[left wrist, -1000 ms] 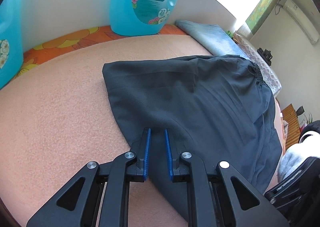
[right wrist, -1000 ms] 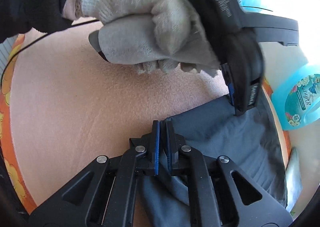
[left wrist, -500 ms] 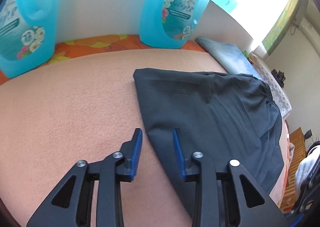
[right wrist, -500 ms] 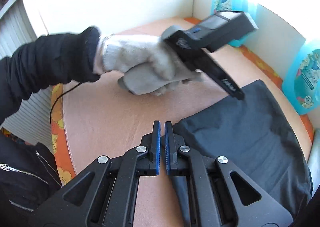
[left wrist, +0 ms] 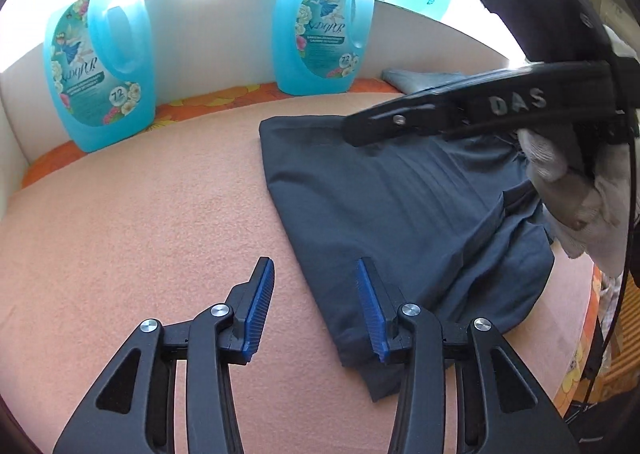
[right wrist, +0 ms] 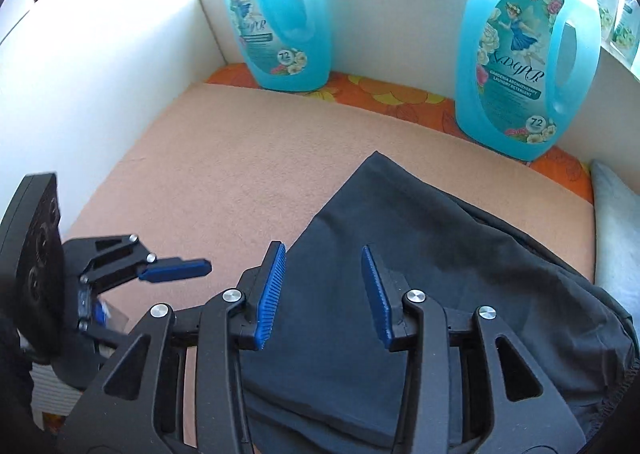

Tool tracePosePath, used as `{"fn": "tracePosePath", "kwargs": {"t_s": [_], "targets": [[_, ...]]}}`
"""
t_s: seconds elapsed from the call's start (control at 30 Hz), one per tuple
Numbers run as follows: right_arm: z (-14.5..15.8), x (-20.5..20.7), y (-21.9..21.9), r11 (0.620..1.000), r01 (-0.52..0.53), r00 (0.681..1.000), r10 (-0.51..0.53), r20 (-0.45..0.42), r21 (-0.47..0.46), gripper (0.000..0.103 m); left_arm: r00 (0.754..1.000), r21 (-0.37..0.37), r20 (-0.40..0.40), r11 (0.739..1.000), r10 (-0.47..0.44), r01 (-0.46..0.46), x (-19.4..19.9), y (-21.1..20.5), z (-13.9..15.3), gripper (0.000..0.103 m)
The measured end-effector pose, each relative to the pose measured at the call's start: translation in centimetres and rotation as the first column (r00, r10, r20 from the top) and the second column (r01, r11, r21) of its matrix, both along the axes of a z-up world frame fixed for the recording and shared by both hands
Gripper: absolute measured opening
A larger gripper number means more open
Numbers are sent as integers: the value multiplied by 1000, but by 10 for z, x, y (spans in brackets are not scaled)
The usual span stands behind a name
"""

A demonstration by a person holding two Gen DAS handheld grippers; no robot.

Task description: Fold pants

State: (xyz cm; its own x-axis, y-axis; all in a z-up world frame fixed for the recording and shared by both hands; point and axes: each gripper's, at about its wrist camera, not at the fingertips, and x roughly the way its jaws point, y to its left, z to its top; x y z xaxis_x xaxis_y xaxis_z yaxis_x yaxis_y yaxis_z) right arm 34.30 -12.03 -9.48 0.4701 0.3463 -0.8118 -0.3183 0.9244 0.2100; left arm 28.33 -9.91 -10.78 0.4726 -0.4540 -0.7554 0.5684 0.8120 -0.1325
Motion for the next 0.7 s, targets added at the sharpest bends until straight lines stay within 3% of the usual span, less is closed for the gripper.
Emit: {"fn": "tracePosePath", "kwargs": {"t_s": [0.23,0.43,0.7], "targets": [[-27,42,11,995,92,989,-95,-114,-31,46,999,1,-26,1000,-22,22,-5,-8,-6,45],[-43,64,27,988,124,976,-138,-170,-90,46,985,-87,-172,996,20,-35,6,1,-28,49],[-57,75,57,973,97,969,-141,-204,-209,50,971,-155,-236,986,29,-67,6,7,-39,49]]}}
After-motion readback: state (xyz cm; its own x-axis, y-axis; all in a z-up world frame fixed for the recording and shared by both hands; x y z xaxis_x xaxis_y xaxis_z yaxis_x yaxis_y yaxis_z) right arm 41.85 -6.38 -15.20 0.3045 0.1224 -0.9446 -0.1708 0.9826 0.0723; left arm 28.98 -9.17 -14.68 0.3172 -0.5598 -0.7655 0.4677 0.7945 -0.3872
